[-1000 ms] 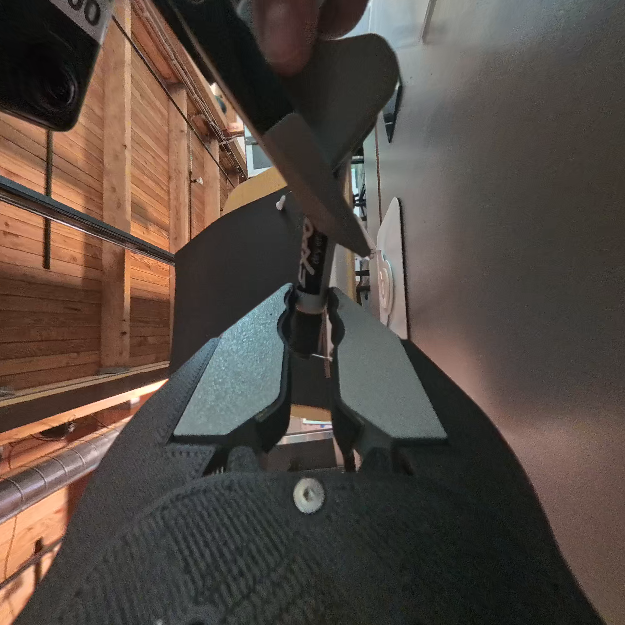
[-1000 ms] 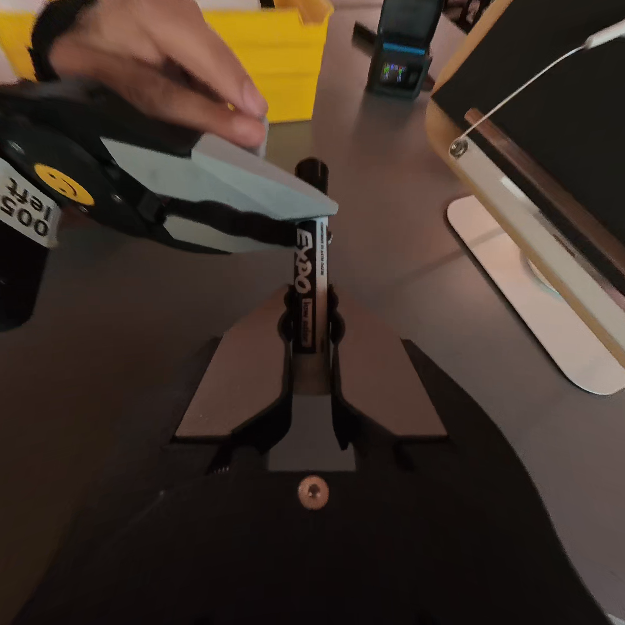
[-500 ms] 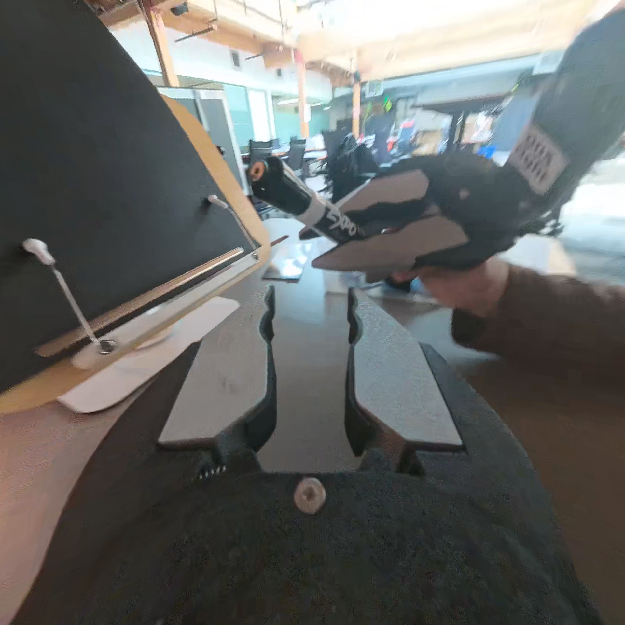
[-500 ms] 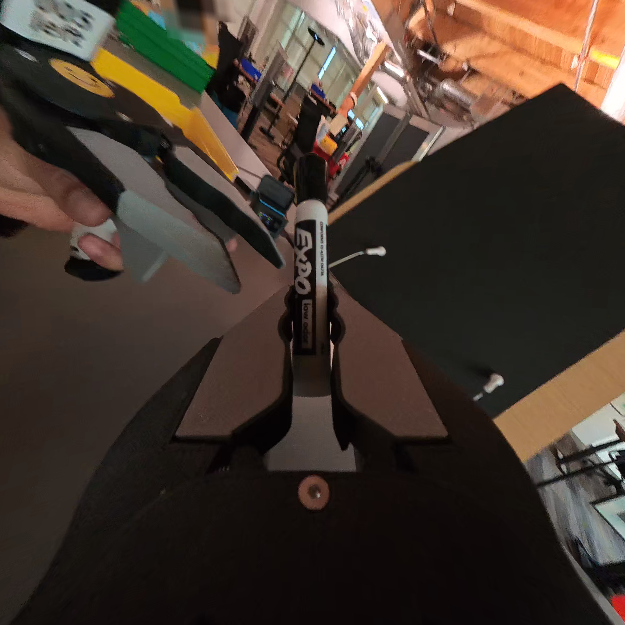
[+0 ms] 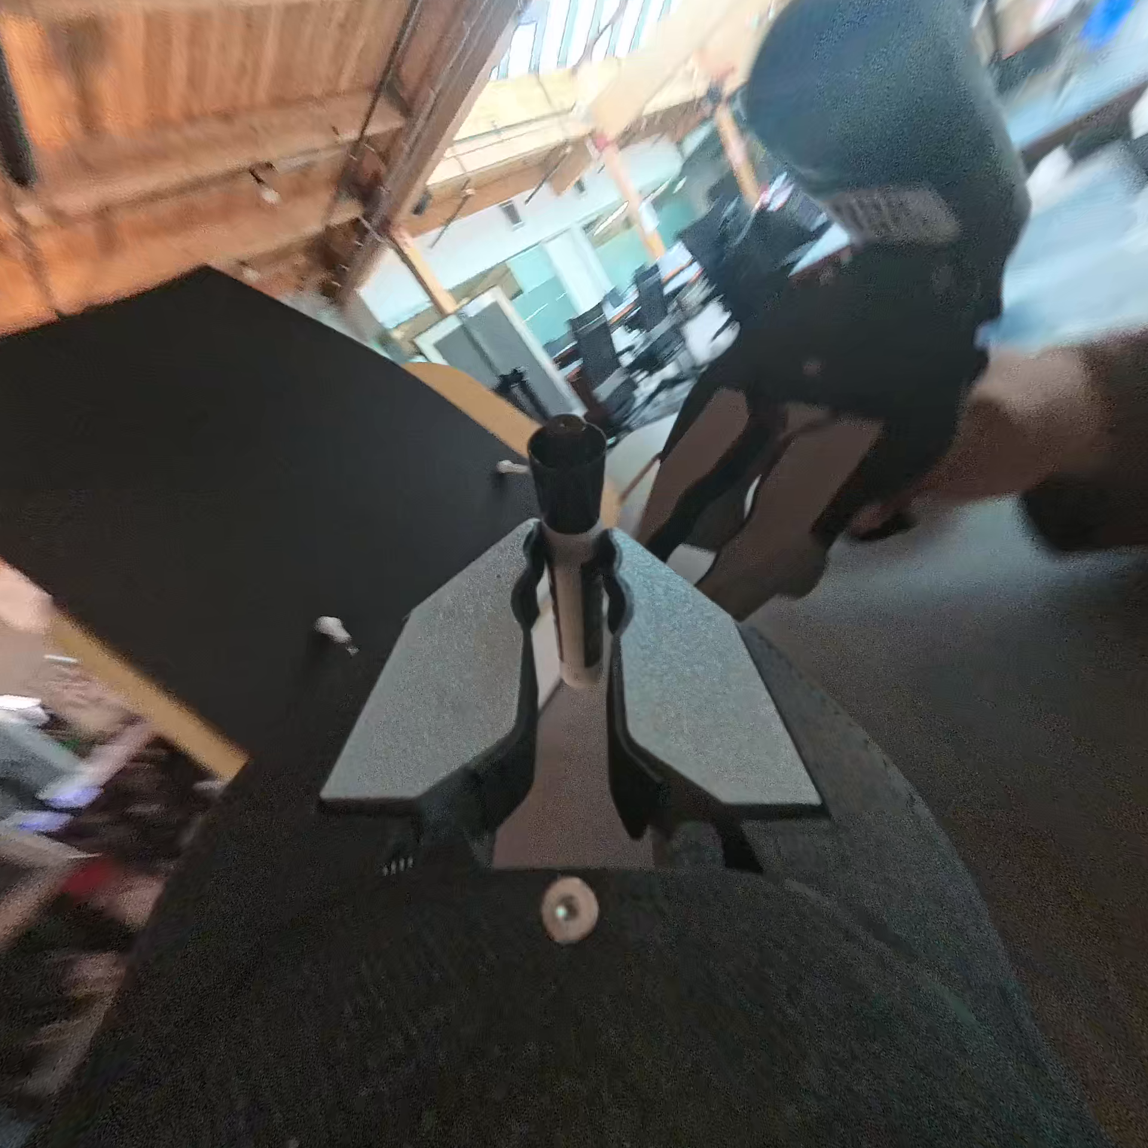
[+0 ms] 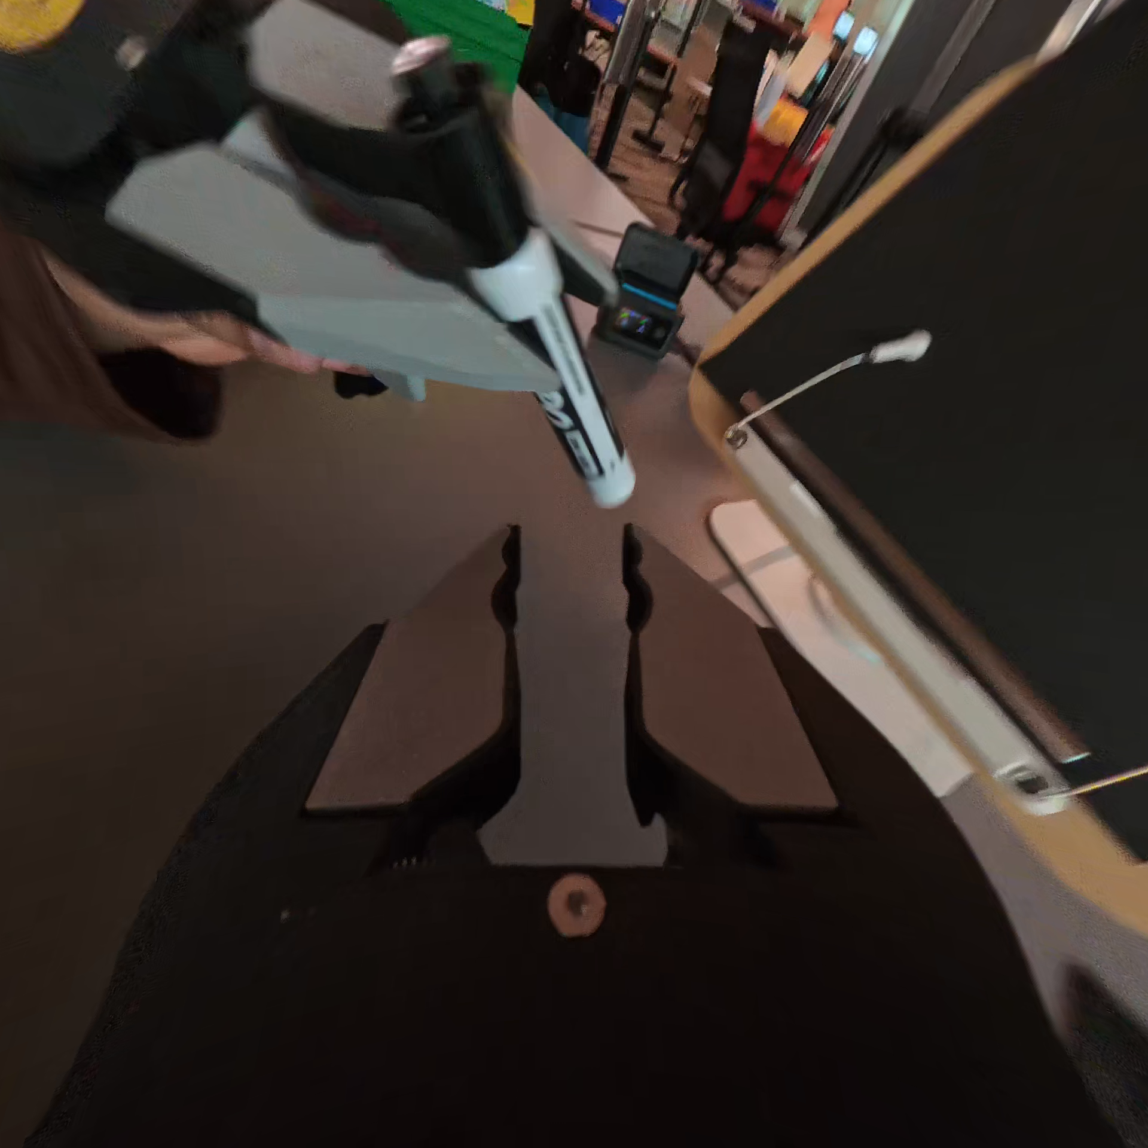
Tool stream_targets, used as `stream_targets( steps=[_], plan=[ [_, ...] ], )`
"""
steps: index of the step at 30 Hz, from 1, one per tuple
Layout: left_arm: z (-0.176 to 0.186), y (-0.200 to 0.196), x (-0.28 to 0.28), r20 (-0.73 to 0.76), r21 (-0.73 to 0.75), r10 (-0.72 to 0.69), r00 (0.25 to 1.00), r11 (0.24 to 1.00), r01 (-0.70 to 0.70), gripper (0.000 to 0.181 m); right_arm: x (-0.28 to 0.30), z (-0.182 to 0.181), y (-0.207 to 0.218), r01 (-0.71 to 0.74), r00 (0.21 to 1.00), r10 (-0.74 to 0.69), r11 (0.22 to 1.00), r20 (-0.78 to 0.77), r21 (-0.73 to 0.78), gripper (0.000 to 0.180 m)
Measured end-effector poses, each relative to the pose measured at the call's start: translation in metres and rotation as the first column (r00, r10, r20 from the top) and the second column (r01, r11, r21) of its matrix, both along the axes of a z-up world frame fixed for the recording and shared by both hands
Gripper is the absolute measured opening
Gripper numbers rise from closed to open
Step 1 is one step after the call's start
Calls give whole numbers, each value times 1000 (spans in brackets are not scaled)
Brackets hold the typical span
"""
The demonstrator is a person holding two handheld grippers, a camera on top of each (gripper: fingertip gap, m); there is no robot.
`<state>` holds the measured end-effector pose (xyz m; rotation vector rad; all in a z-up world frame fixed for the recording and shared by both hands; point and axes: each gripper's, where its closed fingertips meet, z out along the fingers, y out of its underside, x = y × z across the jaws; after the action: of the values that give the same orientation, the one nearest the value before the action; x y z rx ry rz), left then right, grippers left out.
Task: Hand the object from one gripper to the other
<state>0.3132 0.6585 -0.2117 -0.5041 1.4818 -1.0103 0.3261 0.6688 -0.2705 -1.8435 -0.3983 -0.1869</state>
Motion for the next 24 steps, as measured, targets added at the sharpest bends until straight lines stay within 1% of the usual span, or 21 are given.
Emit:
stream_targets(
  steps=[1, 2, 3, 4, 5, 7, 8, 9, 10, 11, 12, 14, 16, 17, 18, 19, 21, 22, 24],
  plan=[
    [-1, 3, 0, 40, 99, 46, 998, 994, -50, 15, 3, -1, 0, -6, 994, 4, 1000, -113, -17, 36],
    [-1, 3, -1, 89, 183, 70, 994, 979, -85, 14, 4, -1, -1, -25, 969, 17, 999, -245, -31, 40],
    [-1, 0, -3, 137, 257, 71, 988, 961, -104, 14, 3, 0, -2, -61, 922, 41, 997, -385, -39, 45],
    [-2, -6, -6, 187, 338, 58, 981, 934, -119, 15, 1, 3, -3, -106, 852, 76, 994, -519, -28, 53],
    [-4, -12, -9, 246, 431, 42, 968, 890, -148, 15, 0, 10, -5, -140, 763, 112, 990, -637, 6, 56],
    [-14, -26, -11, 330, 607, 12, 944, 763, -222, 15, 1, 27, -12, -200, 550, 205, 973, -810, 111, 56],
    [-20, -33, -11, 345, 661, -8, 938, 712, -238, 15, 1, 35, -16, -226, 450, 249, 961, -858, 161, 55],
    [-25, -40, -11, 351, 693, -29, 936, 681, -238, 15, 1, 40, -20, -247, 375, 274, 950, -886, 190, 49],
    [-29, -46, -10, 349, 713, -45, 936, 661, -234, 15, -1, 39, -21, -271, 332, 277, 944, -902, 191, 44],
    [-31, -51, -11, 354, 728, -58, 934, 643, -236, 15, -5, 35, -21, -291, 319, 264, 941, -910, 172, 43],
    [-31, -54, -11, 367, 740, -68, 928, 625, -247, 15, -9, 29, -19, -308, 321, 242, 941, -916, 141, 48],
    [-30, -58, -13, 387, 760, -82, 918, 592, -268, 15, -22, 18, -16, -357, 316, 205, 930, -926, 84, 41],
    [-34, -59, -12, 378, 779, -85, 922, 568, -266, 15, -32, 25, -19, -421, 245, 260, 896, -934, 139, 35],
    [-36, -60, -11, 371, 782, -84, 925, 565, -262, 15, -34, 27, -19, -432, 230, 273, 889, -934, 154, 32],
    [-37, -60, -11, 367, 782, -79, 927, 566, -261, 15, -34, 27, -19, -434, 240, 278, 888, -930, 154, 29],
    [-39, -60, -11, 353, 775, -75, 933, 582, -247, 16, -34, 27, -19, -435, 239, 287, 886, -928, 162, 25],
    [-41, -61, -11, 318, 744, -71, 945, 636, -203, 18, -32, 32, -20, -430, 238, 304, 885, -923, 180, 21],
    [-40, -61, -11, 306, 725, -65, 950, 663, -189, 19, -30, 34, -20, -418, 259, 312, 889, -914, 185, 21],
    [-39, -57, -9, 288, 685, -46, 957, 708, -172, 22, -25, 37, -19, -379, 333, 315, 908, -889, 180, 21]
  ],
)
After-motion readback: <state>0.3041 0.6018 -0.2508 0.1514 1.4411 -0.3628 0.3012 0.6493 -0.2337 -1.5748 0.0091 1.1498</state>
